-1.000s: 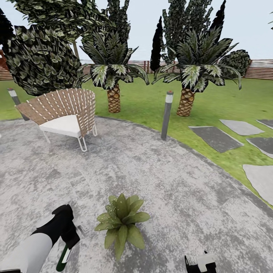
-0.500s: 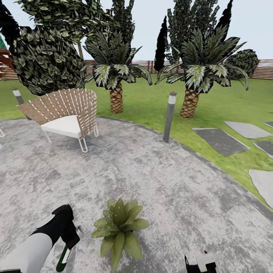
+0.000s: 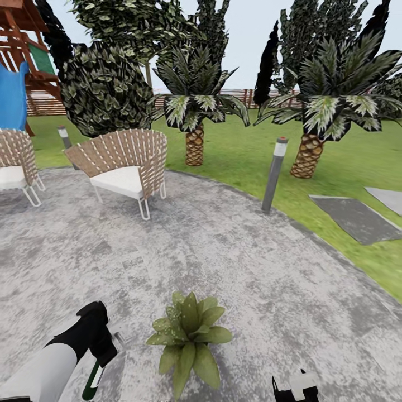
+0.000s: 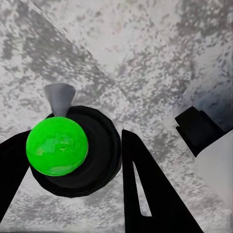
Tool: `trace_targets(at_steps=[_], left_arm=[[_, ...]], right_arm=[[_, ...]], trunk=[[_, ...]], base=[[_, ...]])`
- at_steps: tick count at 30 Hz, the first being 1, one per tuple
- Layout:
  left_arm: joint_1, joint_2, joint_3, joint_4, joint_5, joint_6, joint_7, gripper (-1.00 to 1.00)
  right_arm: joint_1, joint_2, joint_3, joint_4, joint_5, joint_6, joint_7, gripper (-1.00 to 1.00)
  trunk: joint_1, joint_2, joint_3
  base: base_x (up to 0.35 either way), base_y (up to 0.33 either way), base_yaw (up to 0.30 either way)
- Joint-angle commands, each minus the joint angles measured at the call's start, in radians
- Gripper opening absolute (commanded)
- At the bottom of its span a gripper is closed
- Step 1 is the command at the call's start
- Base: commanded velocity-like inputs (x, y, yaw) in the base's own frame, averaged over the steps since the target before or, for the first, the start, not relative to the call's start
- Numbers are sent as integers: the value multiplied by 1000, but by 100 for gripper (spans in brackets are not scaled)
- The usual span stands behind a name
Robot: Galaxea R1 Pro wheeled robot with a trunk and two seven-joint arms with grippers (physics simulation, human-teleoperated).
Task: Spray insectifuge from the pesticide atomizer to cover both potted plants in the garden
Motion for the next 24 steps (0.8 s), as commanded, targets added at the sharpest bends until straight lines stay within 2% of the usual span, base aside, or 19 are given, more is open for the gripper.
trace_targets(at_steps=[1,5,11,20,24], left_arm=[[-1,-1,5,-1,-6,7,-6,-100],[-1,-1,5,-1,-6,7,-5,-100],[-1,-2,6,-1,-6,7,-4,-100],[0,-4,6,0,-7,6,-4,-100],[-1,-3,6,-1,-6,7,-4,-100]], right_arm=[[-1,0,-4,1,11,-2,-7,100],[-1,0,-4,1,11,-2,-7,100],[-1,-2,-4,1,11,-2,-7,100],[-1,-3,-5,1,12,-2,-7,100],[-1,-3,-5,1,12,-2,-7,100]], trunk=[[0,0,-1],[0,0,-1],[0,0,-1],[0,0,-1],[0,0,-1]], base=[[0,0,276],[0,0,244],[45,-28,37],[193,-200,1],[48,-255,0]])
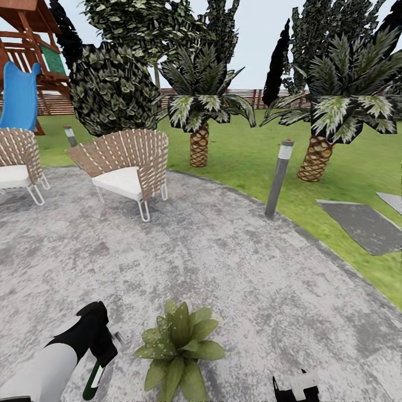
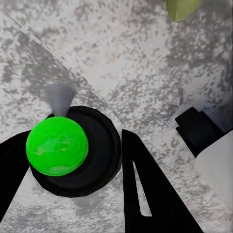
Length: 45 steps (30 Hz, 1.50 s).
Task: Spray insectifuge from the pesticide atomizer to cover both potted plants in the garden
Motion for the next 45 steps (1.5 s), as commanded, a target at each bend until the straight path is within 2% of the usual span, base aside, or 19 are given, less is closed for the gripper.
trace_targets(at_steps=[1,9,15,19,21,22,24,27,30,31,33,34,35,39,41,43,44,45], left_arm=[[0,-1,5,-1,-6,7,-7,-100],[23,11,8,43,-4,-1,28,-100],[25,1,5,34,-4,-3,36,-100],[25,-8,12,31,9,-3,111,-100],[25,-9,16,37,19,-3,126,-100],[25,-9,17,41,29,-3,128,-100],[27,-1,16,48,86,-10,135,-100],[27,9,16,49,103,-13,136,-100],[27,37,17,47,112,-12,137,-100],[29,42,18,50,129,-12,137,-100],[42,43,18,59,179,-25,137,-100],[48,42,18,58,217,-43,138,-100],[49,41,18,58,236,-52,138,-100],[53,43,18,57,254,-62,139,-100],[53,39,20,56,255,-63,159,-100],[53,35,20,56,255,-62,212,-100],[53,32,19,66,259,-62,268,-100],[54,30,19,73,261,-62,291,-100]], right_arm=[[-1,0,-4,1,11,-2,-6,100],[-1,0,-3,1,11,-2,-6,100],[-1,1,-3,2,11,-2,-6,100],[-1,2,-3,2,11,-2,-6,100],[-1,2,-3,2,11,-2,-6,100],[-1,2,-3,2,11,-2,-6,100],[-1,2,-3,3,11,-2,-6,100],[-1,1,-3,2,11,-2,-6,100],[-1,1,-3,2,11,-2,-6,100],[-1,1,-3,2,11,-2,-6,100],[-1,1,-3,1,11,-2,-6,100],[-1,1,-3,1,10,-2,-6,100],[-1,1,-3,1,10,-2,-6,100],[-1,3,-3,1,8,-2,-6,100],[-1,3,-3,1,8,-3,-7,100],[-1,3,-3,1,8,-3,-8,100],[-1,3,-3,1,8,-4,-8,100],[-1,2,-3,0,9,-4,-8,100]], trunk=[[0,0,-1],[0,0,-1],[0,0,-1],[0,0,-1],[0,0,-1],[0,0,-1],[0,0,-1],[0,0,-1],[0,0,-1],[0,0,-1],[0,0,-1],[0,0,-1],[0,0,-1],[0,0,-1],[0,0,-1],[0,0,-1],[0,0,-1],[0,0,-1]], base=[[-152,-198,0],[-49,-39,0],[0,0,0],[0,0,0],[0,0,0],[0,0,0],[0,0,0],[0,0,0],[0,0,0],[0,0,0],[0,0,0],[0,0,0],[0,0,0],[0,0,0],[0,0,50],[0,0,117],[0,0,168],[0,0,181]])
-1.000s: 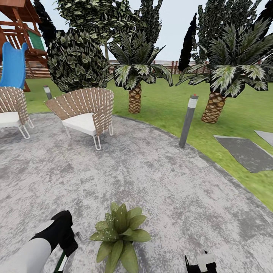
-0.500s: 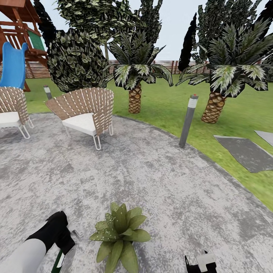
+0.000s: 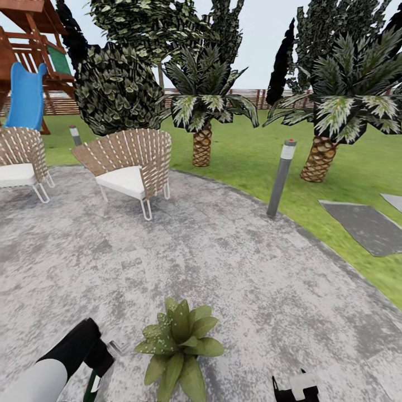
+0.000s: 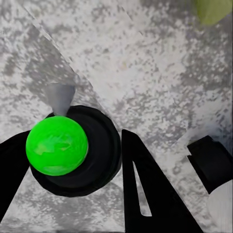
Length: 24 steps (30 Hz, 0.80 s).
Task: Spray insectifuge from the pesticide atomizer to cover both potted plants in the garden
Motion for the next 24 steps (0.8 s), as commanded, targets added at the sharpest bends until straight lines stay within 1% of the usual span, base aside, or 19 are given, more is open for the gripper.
trace_targets(at_steps=[1,3,7,9,10,13,15,24], left_arm=[[0,-2,8,2,-4,5,2,-100],[0,-6,9,6,14,5,12,-100],[1,-4,10,19,98,3,22,-100],[2,1,11,20,132,3,26,-100],[2,1,12,19,140,3,26,-100],[2,-4,13,17,146,3,27,-100],[2,-5,13,16,148,4,27,-100],[2,-4,16,14,149,3,27,-100]], right_arm=[[-1,0,-4,1,11,-2,-7,100],[-1,-1,-4,2,11,-2,-7,100],[-1,-1,-3,2,11,-2,-7,100],[-1,-1,-3,2,10,-2,-7,100],[-1,-1,-3,2,10,-2,-7,100],[-1,-1,-3,2,11,-2,-7,100],[-1,-1,-3,2,11,-2,-7,100],[-1,-1,-3,2,11,-2,-6,100]], trunk=[[0,0,-1],[0,0,-1],[0,0,-1],[0,0,-1],[0,0,-1],[0,0,-1],[0,0,-1],[0,0,-1]], base=[[0,0,185],[0,0,174],[0,0,57],[0,0,12],[0,0,3],[-15,-9,1],[-157,-142,0],[-235,-191,0]])
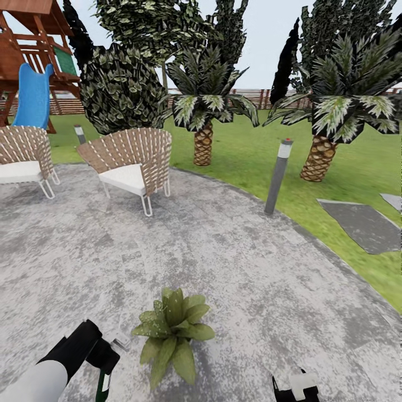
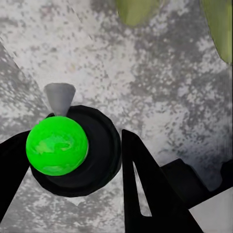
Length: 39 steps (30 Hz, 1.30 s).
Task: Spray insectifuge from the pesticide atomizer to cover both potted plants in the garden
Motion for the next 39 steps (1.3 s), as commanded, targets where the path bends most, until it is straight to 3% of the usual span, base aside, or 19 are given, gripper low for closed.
trace_targets(at_steps=[1,10,19,25,27,39], left_arm=[[0,-2,8,-2,-8,5,-8,-100],[0,-2,9,-7,-8,6,-7,-100],[-1,-3,12,-7,-8,7,-7,-100],[0,-3,73,-7,-9,6,-7,-100],[0,-3,77,-7,-9,5,-7,-100],[0,-13,71,-16,-15,4,-3,-100]], right_arm=[[-1,0,-4,1,10,-2,-6,100],[-1,1,-4,2,9,-1,-6,100],[-1,2,-4,2,10,-2,-6,100],[-1,2,-4,3,11,-1,-6,100],[-1,1,-4,3,11,-1,-6,100],[-1,-2,-5,1,11,-1,-7,100]], trunk=[[-1,0,-1],[-1,0,-1],[-1,0,-1],[-1,0,-1],[-1,0,-1],[-1,0,-1]], base=[[-247,-189,0],[-237,-182,80],[38,-75,270],[2,-2,274],[0,0,274],[0,0,185]])
